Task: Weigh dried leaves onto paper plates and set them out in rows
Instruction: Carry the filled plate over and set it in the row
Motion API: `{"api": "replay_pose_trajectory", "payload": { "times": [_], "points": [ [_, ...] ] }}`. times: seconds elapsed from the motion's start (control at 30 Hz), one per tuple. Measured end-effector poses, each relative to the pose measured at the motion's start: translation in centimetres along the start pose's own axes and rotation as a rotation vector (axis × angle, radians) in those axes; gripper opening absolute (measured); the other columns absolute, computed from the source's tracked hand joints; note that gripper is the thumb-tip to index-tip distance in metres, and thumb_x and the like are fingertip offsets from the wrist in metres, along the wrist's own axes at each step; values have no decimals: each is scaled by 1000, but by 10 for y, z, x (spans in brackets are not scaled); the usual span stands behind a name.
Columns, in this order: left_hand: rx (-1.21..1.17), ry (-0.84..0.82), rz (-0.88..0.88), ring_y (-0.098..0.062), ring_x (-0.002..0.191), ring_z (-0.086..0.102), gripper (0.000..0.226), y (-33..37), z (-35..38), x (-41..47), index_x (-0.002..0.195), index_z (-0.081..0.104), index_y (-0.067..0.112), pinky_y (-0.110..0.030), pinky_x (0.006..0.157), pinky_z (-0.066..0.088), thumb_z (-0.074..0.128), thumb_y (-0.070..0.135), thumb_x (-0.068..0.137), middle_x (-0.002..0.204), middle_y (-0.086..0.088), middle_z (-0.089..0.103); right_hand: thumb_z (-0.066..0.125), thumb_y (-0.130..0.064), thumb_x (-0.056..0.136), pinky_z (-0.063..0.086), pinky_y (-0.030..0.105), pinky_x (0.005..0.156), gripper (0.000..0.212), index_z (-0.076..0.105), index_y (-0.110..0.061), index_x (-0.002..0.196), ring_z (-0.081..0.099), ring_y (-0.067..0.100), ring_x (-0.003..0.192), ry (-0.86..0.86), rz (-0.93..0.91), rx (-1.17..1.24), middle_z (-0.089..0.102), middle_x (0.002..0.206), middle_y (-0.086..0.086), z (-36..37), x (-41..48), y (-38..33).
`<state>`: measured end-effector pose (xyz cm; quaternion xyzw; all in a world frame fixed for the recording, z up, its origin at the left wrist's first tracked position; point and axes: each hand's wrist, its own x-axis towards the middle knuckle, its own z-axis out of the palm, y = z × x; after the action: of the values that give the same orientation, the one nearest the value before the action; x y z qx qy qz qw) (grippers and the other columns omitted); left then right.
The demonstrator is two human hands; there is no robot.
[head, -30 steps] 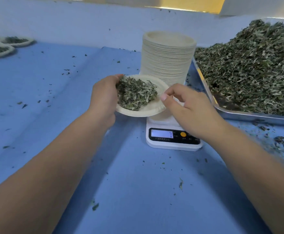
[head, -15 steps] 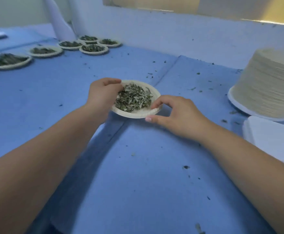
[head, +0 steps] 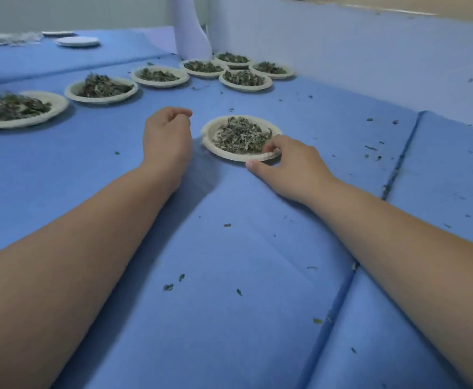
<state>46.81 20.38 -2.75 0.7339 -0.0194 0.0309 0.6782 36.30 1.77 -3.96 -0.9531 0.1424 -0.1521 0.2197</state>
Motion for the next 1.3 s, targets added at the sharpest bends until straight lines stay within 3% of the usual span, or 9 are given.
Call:
{"api": "replay_pose_trajectory", "payload": {
  "times": [0.2,0.37,0.57,1.17,1.23,1.3],
  "points": [
    [-341,-42,-151,-15,104,71,25,-3,-12,23,97,70,16,-24,79,59,48,6,98,113,-3,72,61,-65,86,47,45,100,43,54,-29,109,57,30,115,-5,62,-5,65,118,2,47,87,-39],
    [-518,-67,-218,-18,103,74,23,-5,-15,30,100,70,11,-28,88,61,48,5,101,113,-7,74,57,-64,87,45,47,103,54,53,-25,124,55,34,123,-1,78,-38,62,129,6,74,141,-64],
    [-666,-68,-305,-19,107,73,21,-5,-18,31,102,69,8,-27,86,62,49,5,101,112,-9,74,55,-64,89,43,48,105,58,51,-22,129,52,34,127,4,118,-50,60,134,6,92,186,-77],
    [-502,-89,-207,-17,98,75,32,-5,-11,23,82,70,14,-26,80,62,45,0,97,106,-9,76,54,-62,86,44,47,104,61,49,-21,131,52,36,126,24,177,-73,60,133,10,105,215,-83],
    [-470,-90,-183,-19,100,74,32,-4,-11,22,81,70,15,-28,79,61,46,0,96,102,-8,76,53,-61,85,39,49,109,66,45,-20,137,44,38,133,26,180,-97,52,141,15,106,214,-85],
    [-430,-84,-167,-22,100,74,30,-5,-10,23,82,70,16,-32,83,62,47,0,94,98,-5,75,53,-59,85,27,54,117,74,36,-21,146,24,39,147,26,171,-154,32,157,22,106,208,-87]
  ]
}}
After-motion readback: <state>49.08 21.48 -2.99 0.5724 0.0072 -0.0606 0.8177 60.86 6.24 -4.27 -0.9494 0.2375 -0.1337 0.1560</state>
